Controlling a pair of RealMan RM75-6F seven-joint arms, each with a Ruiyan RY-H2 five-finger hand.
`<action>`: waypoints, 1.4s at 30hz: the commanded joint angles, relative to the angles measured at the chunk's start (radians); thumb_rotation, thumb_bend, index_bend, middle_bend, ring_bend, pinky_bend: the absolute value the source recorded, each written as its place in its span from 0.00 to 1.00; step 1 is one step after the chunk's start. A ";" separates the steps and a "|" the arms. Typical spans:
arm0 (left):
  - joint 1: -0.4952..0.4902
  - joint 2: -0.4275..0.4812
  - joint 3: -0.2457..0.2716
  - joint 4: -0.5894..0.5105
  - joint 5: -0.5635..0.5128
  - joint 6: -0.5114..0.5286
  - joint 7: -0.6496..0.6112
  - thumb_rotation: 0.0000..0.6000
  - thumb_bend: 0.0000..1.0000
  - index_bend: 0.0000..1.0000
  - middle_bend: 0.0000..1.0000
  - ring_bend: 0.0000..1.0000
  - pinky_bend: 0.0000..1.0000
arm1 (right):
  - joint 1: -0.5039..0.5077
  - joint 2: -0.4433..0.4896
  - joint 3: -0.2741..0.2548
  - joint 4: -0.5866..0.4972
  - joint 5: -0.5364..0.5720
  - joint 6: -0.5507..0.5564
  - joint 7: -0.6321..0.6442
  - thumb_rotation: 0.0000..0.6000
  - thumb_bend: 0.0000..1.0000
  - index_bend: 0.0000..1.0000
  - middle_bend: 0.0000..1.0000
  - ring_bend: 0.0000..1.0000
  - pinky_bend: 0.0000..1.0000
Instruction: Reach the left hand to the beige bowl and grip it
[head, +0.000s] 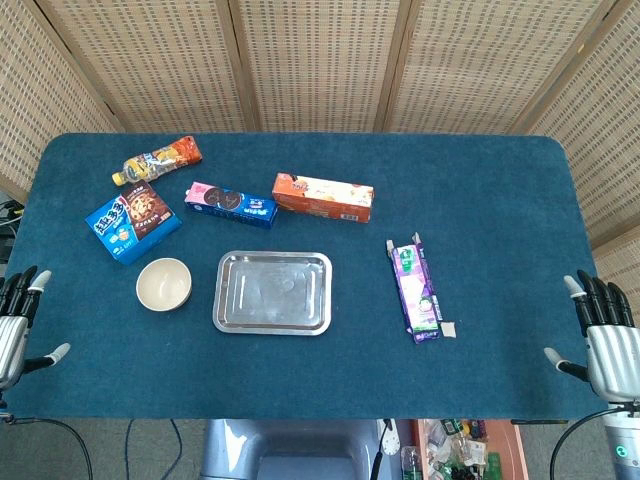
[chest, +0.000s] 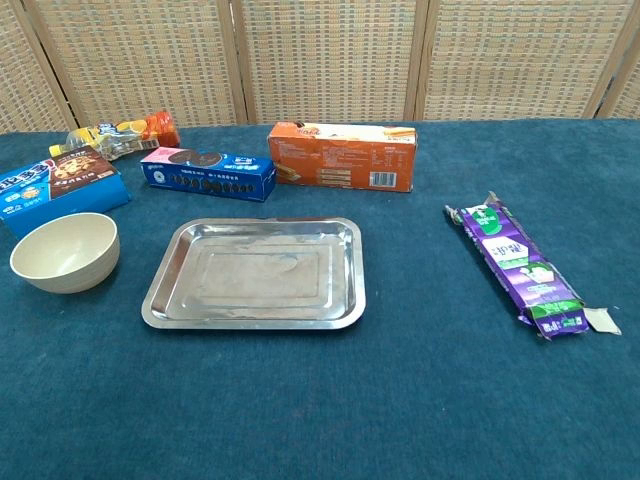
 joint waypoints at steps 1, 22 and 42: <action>0.003 0.000 -0.001 0.000 0.004 0.002 0.003 1.00 0.00 0.00 0.00 0.00 0.00 | 0.001 0.000 0.002 0.001 0.003 -0.002 0.003 1.00 0.00 0.00 0.00 0.00 0.00; -0.220 -0.234 -0.056 0.271 -0.002 -0.305 0.005 1.00 0.16 0.39 0.00 0.00 0.00 | 0.036 0.010 0.015 -0.025 0.049 -0.080 0.000 1.00 0.00 0.00 0.00 0.00 0.00; -0.322 -0.339 -0.063 0.385 -0.113 -0.486 0.095 1.00 0.41 0.53 0.00 0.00 0.00 | 0.066 -0.011 0.037 0.003 0.143 -0.152 -0.029 1.00 0.00 0.00 0.00 0.00 0.00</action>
